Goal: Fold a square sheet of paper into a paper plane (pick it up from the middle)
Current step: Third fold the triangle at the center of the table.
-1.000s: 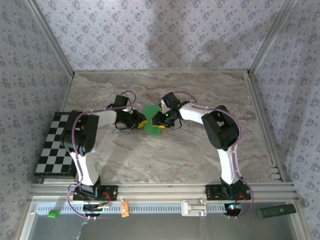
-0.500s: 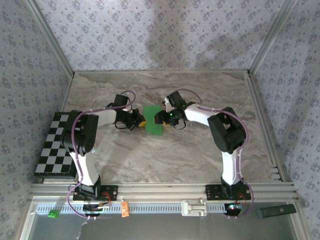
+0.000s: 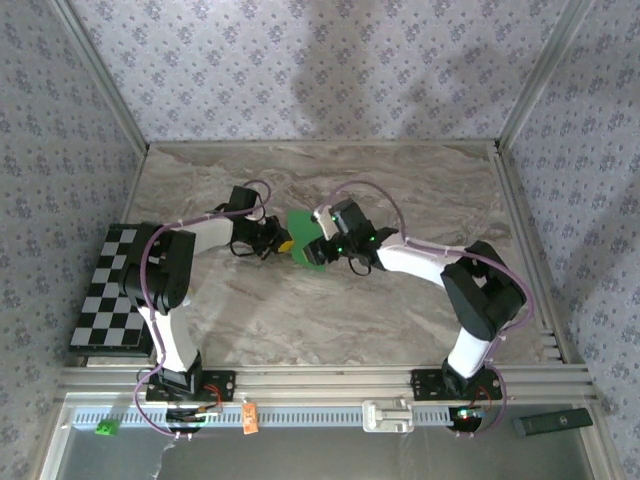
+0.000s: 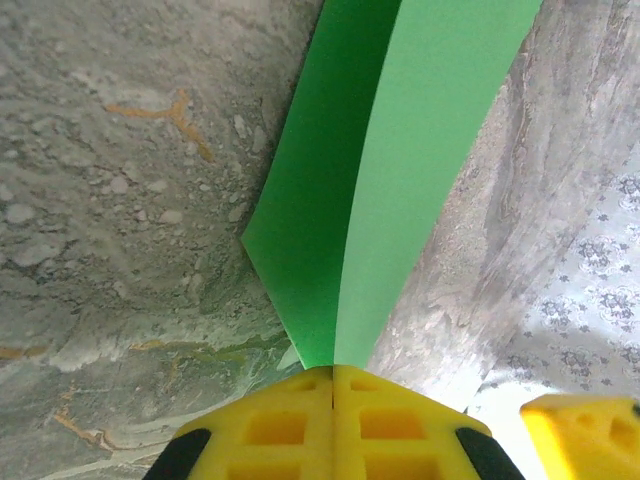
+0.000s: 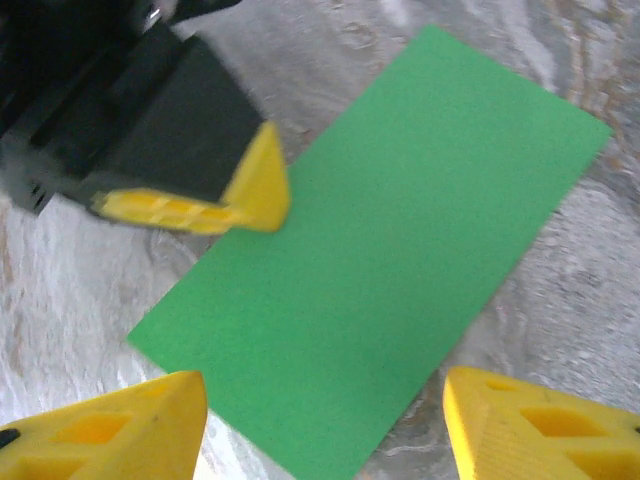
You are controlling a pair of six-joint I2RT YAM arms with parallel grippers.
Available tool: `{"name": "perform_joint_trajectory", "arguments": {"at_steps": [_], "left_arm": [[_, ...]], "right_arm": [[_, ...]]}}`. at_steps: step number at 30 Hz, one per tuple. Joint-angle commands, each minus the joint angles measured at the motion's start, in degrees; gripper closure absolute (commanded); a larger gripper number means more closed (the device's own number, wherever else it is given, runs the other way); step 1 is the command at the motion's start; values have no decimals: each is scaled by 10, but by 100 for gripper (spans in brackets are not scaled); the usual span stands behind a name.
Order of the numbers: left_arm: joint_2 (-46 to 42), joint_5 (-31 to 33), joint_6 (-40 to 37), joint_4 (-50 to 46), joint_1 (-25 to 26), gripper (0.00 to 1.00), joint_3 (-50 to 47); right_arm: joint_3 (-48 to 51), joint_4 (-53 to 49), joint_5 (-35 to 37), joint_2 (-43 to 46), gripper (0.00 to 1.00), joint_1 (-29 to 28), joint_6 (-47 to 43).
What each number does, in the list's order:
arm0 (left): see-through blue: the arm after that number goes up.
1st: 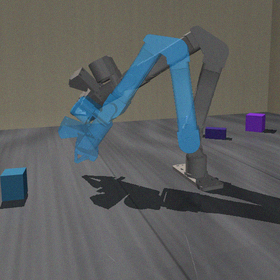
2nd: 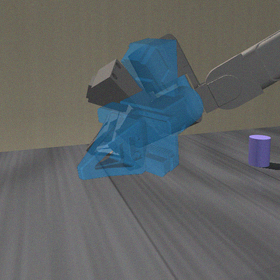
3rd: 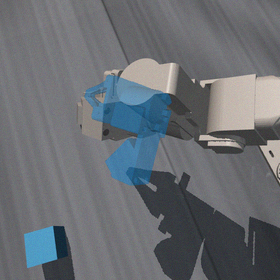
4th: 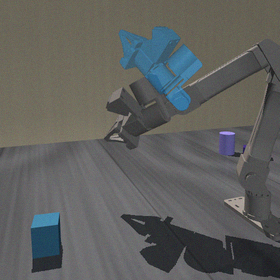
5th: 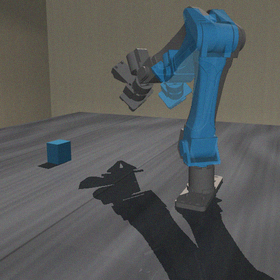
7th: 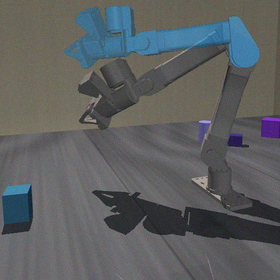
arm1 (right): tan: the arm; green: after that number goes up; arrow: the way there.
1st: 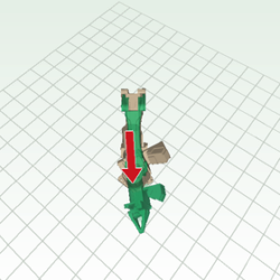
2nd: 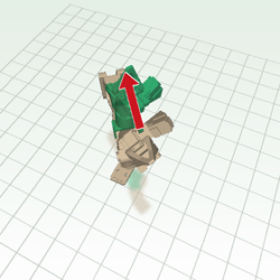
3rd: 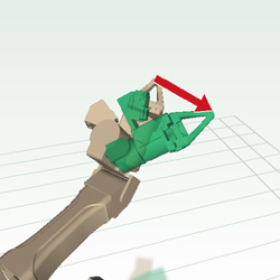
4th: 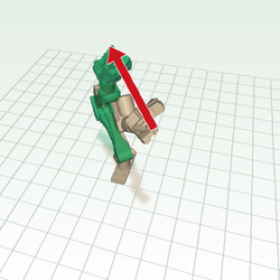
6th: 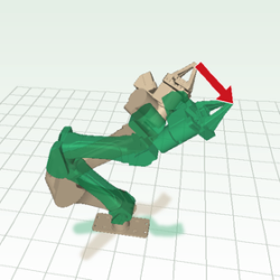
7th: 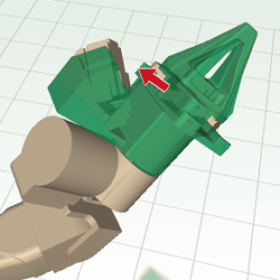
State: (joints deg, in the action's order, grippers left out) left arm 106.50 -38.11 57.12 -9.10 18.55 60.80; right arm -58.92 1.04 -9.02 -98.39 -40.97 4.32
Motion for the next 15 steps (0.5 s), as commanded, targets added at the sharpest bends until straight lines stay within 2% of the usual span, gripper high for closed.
{"name": "perform_joint_trajectory", "arguments": {"at_steps": [1,8,15], "left_arm": [[-16,-2,7,-14,4,100,17],[-16,-3,8,-14,5,100,18],[-17,-4,10,-14,6,100,16]], "right_arm": [[22,46,55,10,32,-21,-99],[54,101,70,-13,27,-69,-202],[42,120,123,-51,27,-80,-214]]}}
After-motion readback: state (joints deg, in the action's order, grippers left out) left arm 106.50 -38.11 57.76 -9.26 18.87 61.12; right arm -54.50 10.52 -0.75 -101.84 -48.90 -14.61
